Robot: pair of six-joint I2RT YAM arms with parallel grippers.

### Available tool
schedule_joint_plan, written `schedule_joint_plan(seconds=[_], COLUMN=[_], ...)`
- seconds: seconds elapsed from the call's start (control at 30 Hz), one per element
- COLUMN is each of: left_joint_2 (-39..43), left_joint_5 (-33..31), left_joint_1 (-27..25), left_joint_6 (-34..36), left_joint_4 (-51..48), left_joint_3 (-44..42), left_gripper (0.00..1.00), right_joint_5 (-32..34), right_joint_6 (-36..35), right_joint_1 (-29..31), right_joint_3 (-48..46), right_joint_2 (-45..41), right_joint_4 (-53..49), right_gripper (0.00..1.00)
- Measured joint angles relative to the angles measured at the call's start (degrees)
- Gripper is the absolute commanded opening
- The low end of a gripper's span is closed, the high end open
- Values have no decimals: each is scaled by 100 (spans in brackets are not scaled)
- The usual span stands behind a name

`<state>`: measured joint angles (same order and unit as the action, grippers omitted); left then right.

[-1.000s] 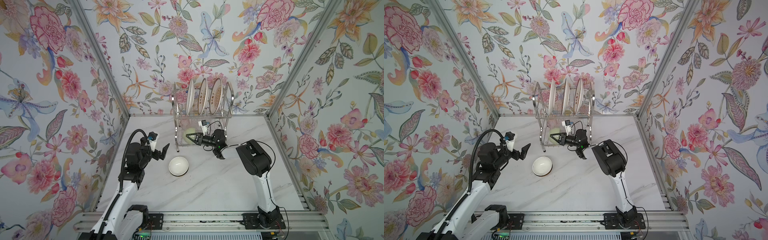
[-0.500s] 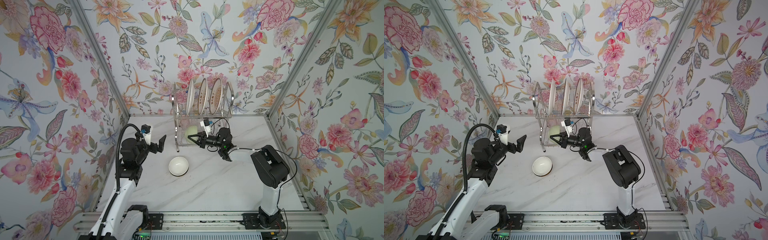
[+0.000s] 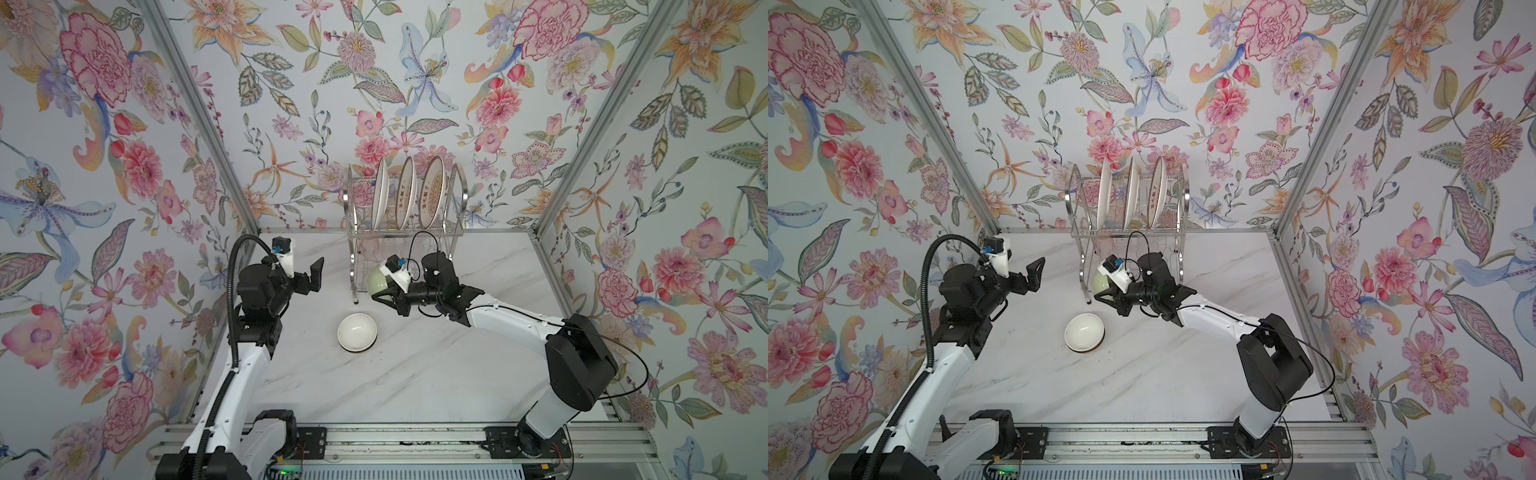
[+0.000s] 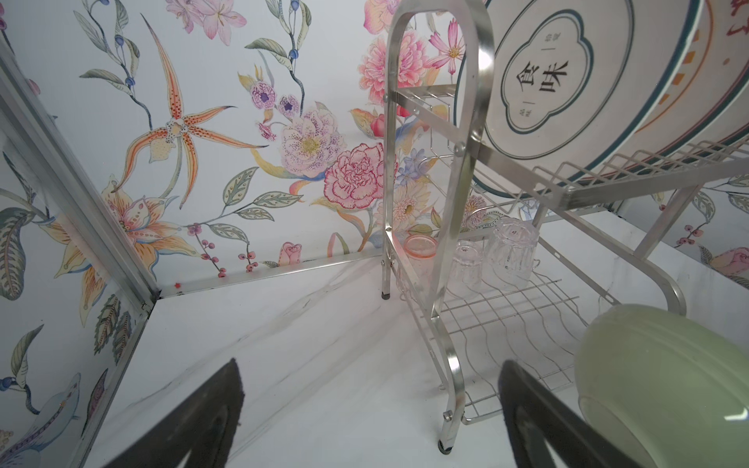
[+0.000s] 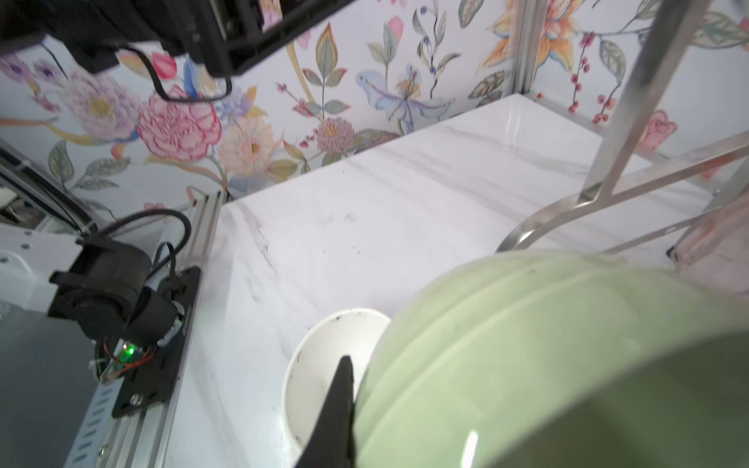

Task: Unload the mixed dishes from the dish rack
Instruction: 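Carry the pale green bowl toward the robot above the stacked bowls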

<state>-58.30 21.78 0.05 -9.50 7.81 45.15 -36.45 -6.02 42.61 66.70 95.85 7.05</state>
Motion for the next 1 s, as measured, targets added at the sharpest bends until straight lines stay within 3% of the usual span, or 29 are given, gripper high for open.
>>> schedule_joint_plan(seconds=[0.4,1.0], left_joint_2=[-662,-973], left_joint_5=[42,24], left_joint_1=[308,570], left_joint_6=[-251,-254], left_joint_4=[-483,-927], left_joint_3=[109,118], left_gripper=[99,99], right_joint_5=[1088,2201], right_joint_6=[-1751,-2861], right_joint_1=[874,1615], right_joint_3=[1130,2151], right_joint_2=[164,1248], right_joint_4=[-2855,-4223], right_gripper=[0,0])
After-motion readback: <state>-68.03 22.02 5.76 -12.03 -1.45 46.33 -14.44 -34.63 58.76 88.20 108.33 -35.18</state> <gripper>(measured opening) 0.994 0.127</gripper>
